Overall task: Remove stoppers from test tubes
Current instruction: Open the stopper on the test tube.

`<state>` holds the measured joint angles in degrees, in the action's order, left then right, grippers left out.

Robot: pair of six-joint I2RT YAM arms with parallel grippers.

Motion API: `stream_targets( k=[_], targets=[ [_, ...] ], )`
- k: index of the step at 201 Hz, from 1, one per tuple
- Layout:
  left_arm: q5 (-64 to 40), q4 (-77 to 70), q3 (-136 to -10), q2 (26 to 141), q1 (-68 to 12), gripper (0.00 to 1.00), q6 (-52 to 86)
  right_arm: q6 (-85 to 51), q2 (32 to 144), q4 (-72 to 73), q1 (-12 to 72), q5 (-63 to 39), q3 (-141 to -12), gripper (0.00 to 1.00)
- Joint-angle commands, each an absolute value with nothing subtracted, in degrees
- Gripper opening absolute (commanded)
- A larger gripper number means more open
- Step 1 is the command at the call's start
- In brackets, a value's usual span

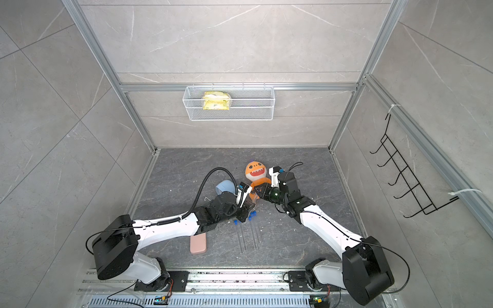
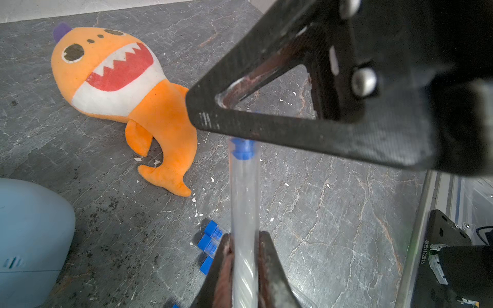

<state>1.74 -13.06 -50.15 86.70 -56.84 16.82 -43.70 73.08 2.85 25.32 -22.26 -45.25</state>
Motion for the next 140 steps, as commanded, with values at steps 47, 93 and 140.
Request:
stream_targets(
  k=[47, 93, 140],
  targets=[
    [0.84, -14.43, -52.38, 85.69, -56.68, 0.07, 17.05, -42.63, 73.54, 2.55, 26.05, -21.18, -46.53, 0.18],
    [0.76, -14.44, -52.2, 85.44, -56.6, 0.07, 17.22, -42.64, 73.56, 2.9, 26.08, -20.31, -46.2, 0.1],
    [0.33, -13.48, -51.99, 83.64, -56.76, 0.07, 17.52, -40.75, 73.82, 2.33, 26.06, -16.62, -45.83, 0.0]
  ],
)
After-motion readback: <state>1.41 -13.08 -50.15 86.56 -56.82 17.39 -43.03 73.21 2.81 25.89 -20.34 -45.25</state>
